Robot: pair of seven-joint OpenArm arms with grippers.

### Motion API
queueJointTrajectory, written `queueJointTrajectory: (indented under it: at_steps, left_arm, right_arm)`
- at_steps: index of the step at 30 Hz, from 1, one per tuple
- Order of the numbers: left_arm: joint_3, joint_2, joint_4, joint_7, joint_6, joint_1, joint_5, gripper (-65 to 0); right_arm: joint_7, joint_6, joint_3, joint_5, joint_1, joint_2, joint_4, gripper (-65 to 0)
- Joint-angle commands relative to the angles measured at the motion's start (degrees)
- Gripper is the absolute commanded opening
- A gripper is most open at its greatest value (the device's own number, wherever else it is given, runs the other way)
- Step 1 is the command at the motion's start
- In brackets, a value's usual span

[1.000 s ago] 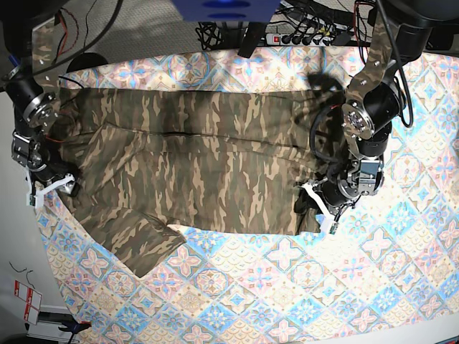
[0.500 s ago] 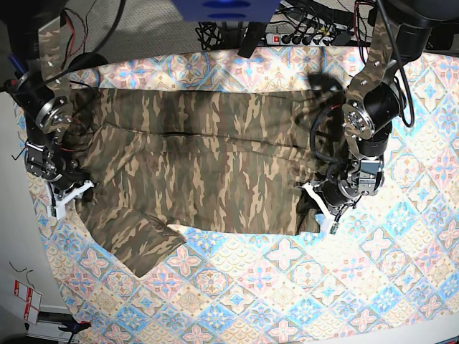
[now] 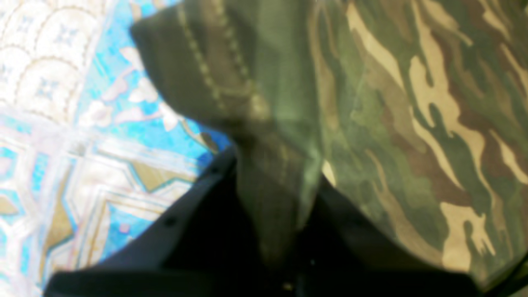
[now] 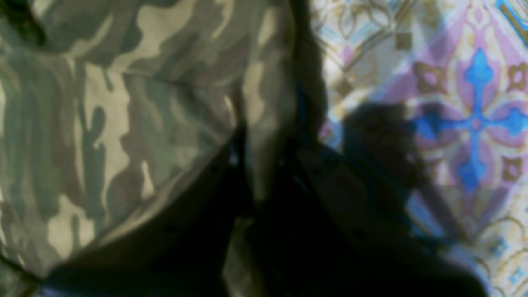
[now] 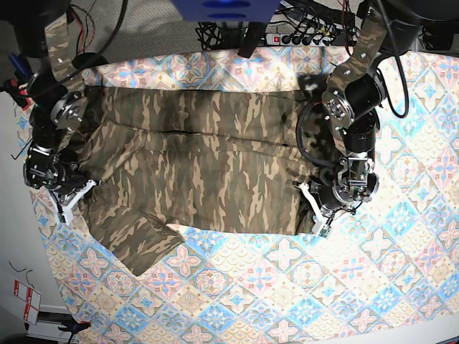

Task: Fold the T-shirt properly
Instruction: 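Grasp the shirt's side edges with both grippers, then lift the hem with both grippers and fold it toward the collar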

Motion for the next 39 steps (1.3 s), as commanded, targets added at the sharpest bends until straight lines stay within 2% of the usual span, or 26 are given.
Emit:
queueJointTrajectory:
  at_steps: [1,5,7,11,14,18,23,26,31,35,39]
  left_arm:
    - [0.1,-0.4,1.3,0.9,0.4,-0.9,0.7,-65.0]
    - [0.0,-0.4,1.6,0.9,0.4,-0.9,0.7,-65.0]
    - [-1.0,-0.7,1.6,0.9,0.4,-0.9,0.7,-65.0]
    - [-5.1,-1.3,1.7,0.9,0.4,-0.9,1.1,-65.0]
    - [-5.2,-2.4,3.4,0.9,0.4,0.3,0.8,-65.0]
    - [-5.3,-2.5,9.6,1.3,0.4,2.9,0.8,-65.0]
    - [-5.3,-2.1,20.7,7.3,0.4,4.9,-2.3,-65.0]
    - [-4.9,-2.5,23.1,9.5,0.4,5.2,-3.8,-65.0]
    - [-4.9,-2.5,23.2,9.5,0.4,5.6,-4.0,-65.0]
    - [-5.2,-2.5,24.3,9.3,0.4,7.2,-4.5,-65.0]
    - [-5.0,-2.5,26.9,9.3,0.4,8.8,-4.5,-65.0]
  right_arm:
    - [-0.7,0.2,-0.1,0.0,0.3,0.7,2.8,-64.7]
    - [-4.5,0.9,-0.2,-0.1,-4.5,-1.7,12.2,-64.7]
    - [-6.6,4.2,-0.2,-0.1,-5.9,-3.2,17.4,-64.7]
    - [-11.6,4.6,-0.3,-0.1,-6.4,-5.5,25.4,-64.7]
    - [-12.3,4.6,-1.5,-0.2,-6.4,-6.7,27.3,-64.7]
    - [-13.0,4.6,-8.0,-0.2,-6.4,-7.8,27.7,-64.7]
    - [-13.0,4.6,-10.1,-0.1,-6.0,-10.6,27.7,-64.7]
    - [-13.1,4.6,-10.3,-0.1,-4.9,-12.7,29.2,-64.7]
    - [-17.9,4.6,-10.3,-0.1,-5.4,-13.3,36.3,-64.7]
    - [-20.3,4.6,-10.7,0.0,-10.4,-14.0,44.4,-64.7]
    - [-21.4,4.6,-13.9,0.0,-14.6,-14.0,47.7,-64.7]
